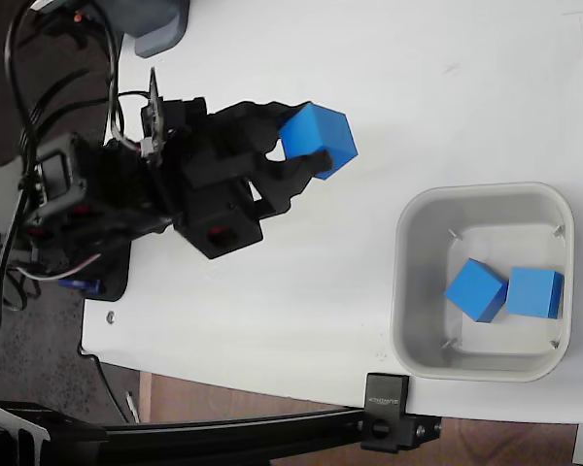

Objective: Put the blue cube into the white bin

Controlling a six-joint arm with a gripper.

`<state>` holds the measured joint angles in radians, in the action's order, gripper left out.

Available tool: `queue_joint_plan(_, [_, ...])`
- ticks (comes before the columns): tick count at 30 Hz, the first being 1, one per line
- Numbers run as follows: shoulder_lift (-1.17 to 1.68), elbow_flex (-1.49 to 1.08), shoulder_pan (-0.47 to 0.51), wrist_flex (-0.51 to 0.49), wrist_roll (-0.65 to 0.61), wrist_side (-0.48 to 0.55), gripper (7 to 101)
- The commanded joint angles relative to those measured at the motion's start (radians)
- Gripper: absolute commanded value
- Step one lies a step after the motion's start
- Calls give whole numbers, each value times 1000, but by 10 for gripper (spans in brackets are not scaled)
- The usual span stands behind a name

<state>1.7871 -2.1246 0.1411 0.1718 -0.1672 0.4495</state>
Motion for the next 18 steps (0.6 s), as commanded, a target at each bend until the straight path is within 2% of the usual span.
queue_joint_plan(1, [-52, 152, 40, -52, 2, -12, 457])
queue_joint_plan(7, [-176, 235, 101, -164, 32, -2, 460])
queue_joint_plan(16, [-304, 403, 118, -83, -17, 6, 478])
queue_joint_plan(17, [-313, 414, 120, -84, -17, 8, 500])
queue_joint_plan(18, [-322, 422, 120, -83, -17, 6, 570])
